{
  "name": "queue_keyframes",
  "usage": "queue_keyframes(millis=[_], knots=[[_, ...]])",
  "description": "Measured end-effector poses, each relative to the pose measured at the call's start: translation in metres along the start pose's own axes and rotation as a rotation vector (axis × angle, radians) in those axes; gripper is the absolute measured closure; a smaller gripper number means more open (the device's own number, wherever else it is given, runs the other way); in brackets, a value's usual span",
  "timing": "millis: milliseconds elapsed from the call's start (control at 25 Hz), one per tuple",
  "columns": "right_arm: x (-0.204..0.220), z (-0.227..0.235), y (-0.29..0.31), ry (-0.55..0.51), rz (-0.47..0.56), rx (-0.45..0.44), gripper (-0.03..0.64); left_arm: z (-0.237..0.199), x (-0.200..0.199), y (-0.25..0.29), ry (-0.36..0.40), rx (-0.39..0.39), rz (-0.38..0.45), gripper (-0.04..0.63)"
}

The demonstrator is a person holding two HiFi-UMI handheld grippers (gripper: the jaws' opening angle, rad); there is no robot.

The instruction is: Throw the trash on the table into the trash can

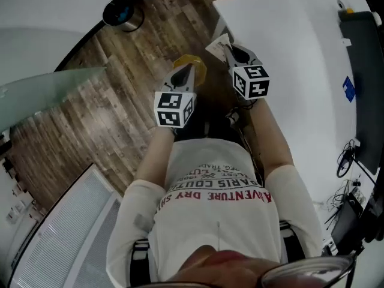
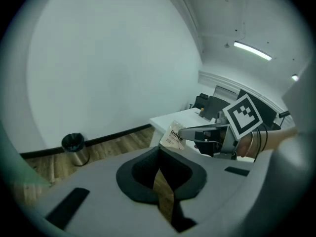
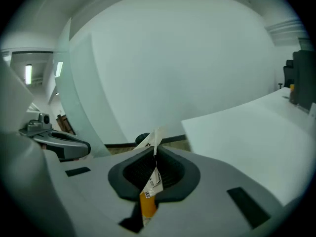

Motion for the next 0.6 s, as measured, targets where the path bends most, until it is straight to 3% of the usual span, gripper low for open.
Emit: queue_keyframes(millis=[160, 360, 600], knots=[[0.046, -0.052, 0.081, -0.026, -0.164, -0.125, 0.588, -0.073, 0.046, -0.013, -0.139, -0.115, -0.061, 0.572], [0.127, -0.096, 0.156, -0.062, -0.338, -0.197, 0.588, -0.144, 0.118, -0.012, -0.28, -0.19, -0.113, 0.572], [0.238, -0.081, 0.228, -0.071, -0.427, -0.221, 0.586, -0.19, 0.224, 0.046, -0.422, -0.232, -0.192, 0.572]])
Point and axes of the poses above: the fingertips, and each gripper's own axes: y forward along the fingers, z to its right, x out of its underside, the point moved 1 cm from there along -y, backward along the fingers, and after that the axes turned 5 degrees about -x, right-handed, at the moved point
